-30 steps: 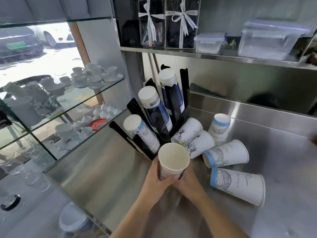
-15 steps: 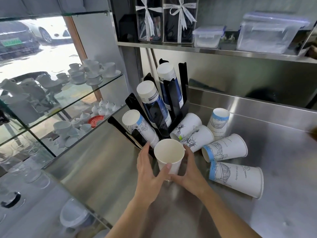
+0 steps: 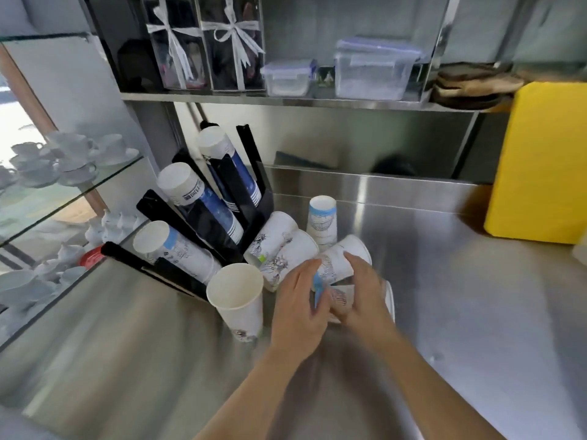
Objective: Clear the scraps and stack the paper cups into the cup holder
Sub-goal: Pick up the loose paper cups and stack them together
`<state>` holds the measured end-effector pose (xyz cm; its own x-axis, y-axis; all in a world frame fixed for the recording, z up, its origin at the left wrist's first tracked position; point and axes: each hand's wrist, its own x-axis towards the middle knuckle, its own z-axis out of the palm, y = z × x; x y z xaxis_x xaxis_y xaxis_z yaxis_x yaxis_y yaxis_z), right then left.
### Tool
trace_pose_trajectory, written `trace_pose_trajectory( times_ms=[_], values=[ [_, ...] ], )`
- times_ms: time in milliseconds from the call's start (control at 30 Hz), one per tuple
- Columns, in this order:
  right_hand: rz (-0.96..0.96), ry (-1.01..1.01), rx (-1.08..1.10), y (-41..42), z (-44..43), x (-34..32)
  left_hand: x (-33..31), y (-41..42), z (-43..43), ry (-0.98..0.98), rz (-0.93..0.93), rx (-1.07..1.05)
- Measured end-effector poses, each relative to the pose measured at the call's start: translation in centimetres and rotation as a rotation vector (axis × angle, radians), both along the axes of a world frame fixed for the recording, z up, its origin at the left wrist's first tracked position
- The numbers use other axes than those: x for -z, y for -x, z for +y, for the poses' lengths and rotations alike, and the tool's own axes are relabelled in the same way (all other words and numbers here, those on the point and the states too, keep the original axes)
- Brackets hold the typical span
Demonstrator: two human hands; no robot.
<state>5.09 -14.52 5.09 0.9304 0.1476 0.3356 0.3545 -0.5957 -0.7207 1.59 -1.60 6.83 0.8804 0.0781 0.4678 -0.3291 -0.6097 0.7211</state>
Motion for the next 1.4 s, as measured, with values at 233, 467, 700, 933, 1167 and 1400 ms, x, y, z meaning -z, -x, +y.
trace_pose_trajectory(
  times_ms=[233, 467, 700, 933, 1167, 1400],
  values=[
    [0.311, -0.093, 0.327, 0.9, -5.0, 1.5, 3.7, -1.7, -3.2, -0.587, 0.237, 0.141],
    [0.425, -0.391, 0.233, 1.1, -5.3, 1.5, 4.0, -2.1, -4.4, -0.701, 0.260, 0.061],
    [0.124, -0.438, 0.111, 1.1, -3.5, -4.1, -1.0, -2.4, -3.8, -0.299, 0.295, 0.078],
    [-0.402, -0.295, -0.132, 0.3, 2.0, -11.7, -10.3, -0.5, 1.3, -0.206, 0.009, 0.053],
    [-0.554, -0.268, -0.338, -0.6, 8.7, -13.0, -12.2, 1.8, 8.0, -0.146, -0.129, -0.154],
    [-0.451, -0.001, -0.484, -1.1, 12.2, -7.5, -5.3, 2.8, 10.6, -0.307, -0.017, -0.311]
  ],
)
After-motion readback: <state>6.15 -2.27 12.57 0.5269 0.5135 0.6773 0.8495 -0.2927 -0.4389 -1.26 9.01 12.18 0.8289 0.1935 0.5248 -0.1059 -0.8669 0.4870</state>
